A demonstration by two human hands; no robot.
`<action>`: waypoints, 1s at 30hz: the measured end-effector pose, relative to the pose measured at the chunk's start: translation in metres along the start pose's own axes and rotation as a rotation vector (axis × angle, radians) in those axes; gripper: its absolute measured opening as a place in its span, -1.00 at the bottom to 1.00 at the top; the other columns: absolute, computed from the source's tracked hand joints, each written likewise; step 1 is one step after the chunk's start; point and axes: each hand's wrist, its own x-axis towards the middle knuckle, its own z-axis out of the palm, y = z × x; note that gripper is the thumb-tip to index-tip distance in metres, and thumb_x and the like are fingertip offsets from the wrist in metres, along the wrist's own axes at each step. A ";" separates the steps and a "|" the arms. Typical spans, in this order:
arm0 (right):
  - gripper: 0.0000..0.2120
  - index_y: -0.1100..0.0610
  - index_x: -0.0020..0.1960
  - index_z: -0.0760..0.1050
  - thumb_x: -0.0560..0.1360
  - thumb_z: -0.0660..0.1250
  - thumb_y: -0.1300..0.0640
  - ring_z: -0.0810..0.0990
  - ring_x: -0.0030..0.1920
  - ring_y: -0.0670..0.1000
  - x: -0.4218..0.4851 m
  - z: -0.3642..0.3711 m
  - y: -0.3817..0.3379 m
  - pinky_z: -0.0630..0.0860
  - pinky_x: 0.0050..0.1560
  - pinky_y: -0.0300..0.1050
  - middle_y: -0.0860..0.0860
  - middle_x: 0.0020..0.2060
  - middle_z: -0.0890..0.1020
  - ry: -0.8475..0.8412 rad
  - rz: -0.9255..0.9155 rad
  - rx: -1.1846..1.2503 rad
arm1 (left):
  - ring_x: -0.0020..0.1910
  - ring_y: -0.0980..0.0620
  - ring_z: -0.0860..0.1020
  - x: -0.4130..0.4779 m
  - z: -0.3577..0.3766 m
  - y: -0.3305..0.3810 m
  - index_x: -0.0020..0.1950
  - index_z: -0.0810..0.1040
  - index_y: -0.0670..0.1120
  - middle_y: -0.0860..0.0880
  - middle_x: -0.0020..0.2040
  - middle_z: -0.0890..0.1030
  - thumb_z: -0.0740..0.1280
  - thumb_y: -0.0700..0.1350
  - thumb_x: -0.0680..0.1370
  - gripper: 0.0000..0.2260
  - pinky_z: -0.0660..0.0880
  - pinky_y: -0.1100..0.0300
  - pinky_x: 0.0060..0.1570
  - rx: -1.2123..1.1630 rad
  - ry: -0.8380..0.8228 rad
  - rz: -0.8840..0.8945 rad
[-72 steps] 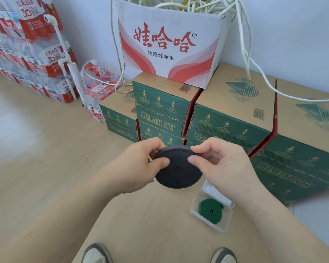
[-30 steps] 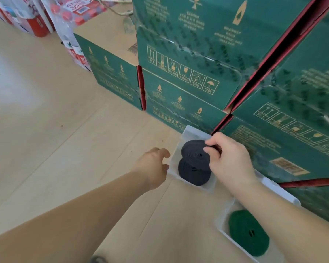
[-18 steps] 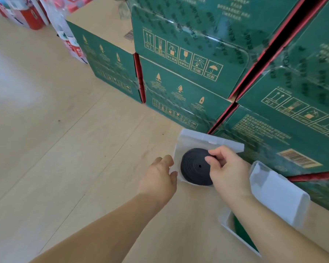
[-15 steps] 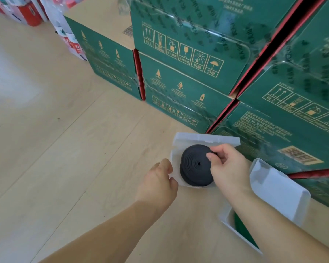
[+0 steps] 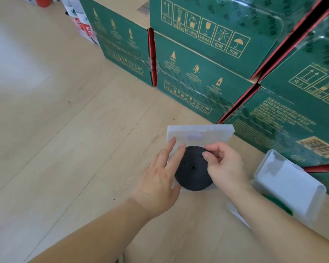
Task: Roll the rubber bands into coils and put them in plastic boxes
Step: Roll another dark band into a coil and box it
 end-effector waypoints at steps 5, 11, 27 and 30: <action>-0.84 -0.11 -0.10 0.56 0.53 0.42 0.15 0.67 -0.09 -0.04 -0.001 0.011 0.003 0.61 0.07 0.06 -0.19 -0.24 0.68 0.007 0.002 -0.107 | 0.60 0.18 0.14 0.005 -0.001 -0.009 0.66 -0.10 0.11 0.27 0.62 -0.24 0.43 0.13 0.51 -0.09 0.35 0.28 0.34 -0.095 -0.066 -0.072; -0.81 -0.18 -0.03 0.53 0.51 0.40 0.13 0.68 -0.08 -0.06 0.004 0.014 0.006 0.59 0.14 0.14 -0.32 -0.19 0.67 -0.039 -0.044 -0.152 | 0.61 0.16 0.08 0.011 -0.001 -0.014 0.66 -0.04 0.08 0.24 0.63 -0.14 0.45 0.23 0.48 -0.08 0.30 0.23 0.43 -0.016 -0.086 -0.063; -0.81 -0.22 0.06 0.62 0.58 0.34 0.07 0.66 0.01 -0.07 -0.002 0.016 0.008 0.49 0.25 0.16 -0.27 -0.14 0.70 -0.064 -0.034 -0.278 | 0.58 0.17 0.03 0.017 -0.005 -0.005 0.57 0.12 0.19 0.20 0.61 -0.03 0.46 0.22 0.47 -0.22 0.40 0.18 0.32 0.057 -0.144 -0.050; -0.77 -0.27 0.04 0.54 0.55 0.37 0.09 0.67 -0.04 -0.08 -0.004 0.014 0.015 0.55 0.19 0.15 -0.31 -0.16 0.67 -0.036 -0.052 -0.191 | 0.58 0.17 0.02 0.015 -0.005 -0.002 0.58 0.07 0.24 0.20 0.61 -0.04 0.44 0.20 0.49 -0.22 0.42 0.15 0.31 0.043 -0.152 -0.050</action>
